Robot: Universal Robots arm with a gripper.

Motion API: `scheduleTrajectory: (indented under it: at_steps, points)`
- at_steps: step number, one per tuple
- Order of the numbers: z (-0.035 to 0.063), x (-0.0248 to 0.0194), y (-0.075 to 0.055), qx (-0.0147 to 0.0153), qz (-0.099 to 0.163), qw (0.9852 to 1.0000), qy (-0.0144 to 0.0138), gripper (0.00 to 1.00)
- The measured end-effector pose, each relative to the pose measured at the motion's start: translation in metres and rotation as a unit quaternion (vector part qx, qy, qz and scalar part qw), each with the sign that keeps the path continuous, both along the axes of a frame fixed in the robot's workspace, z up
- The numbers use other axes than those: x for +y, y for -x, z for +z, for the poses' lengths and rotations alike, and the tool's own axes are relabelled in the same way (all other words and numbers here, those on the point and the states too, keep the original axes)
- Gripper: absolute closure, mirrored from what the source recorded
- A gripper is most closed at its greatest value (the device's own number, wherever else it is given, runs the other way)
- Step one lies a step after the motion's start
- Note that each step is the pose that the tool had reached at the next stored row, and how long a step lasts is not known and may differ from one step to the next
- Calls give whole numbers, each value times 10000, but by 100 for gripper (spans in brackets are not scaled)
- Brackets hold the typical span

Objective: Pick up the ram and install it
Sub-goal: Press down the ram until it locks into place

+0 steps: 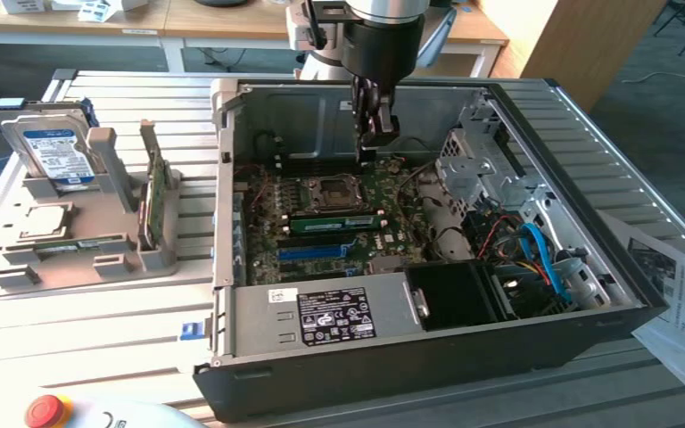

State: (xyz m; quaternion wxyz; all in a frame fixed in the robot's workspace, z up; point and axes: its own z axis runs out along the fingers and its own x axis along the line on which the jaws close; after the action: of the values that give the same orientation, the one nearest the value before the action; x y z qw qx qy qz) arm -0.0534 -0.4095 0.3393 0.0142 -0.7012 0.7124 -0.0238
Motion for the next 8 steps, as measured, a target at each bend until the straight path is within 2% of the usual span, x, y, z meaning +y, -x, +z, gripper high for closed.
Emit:
scheduleTrajectory:
  at_steps: [7,8]
  points:
    - [0,0,0,0,0,10000,0,90]
    - [0,0,0,8,1,10000,0,90]
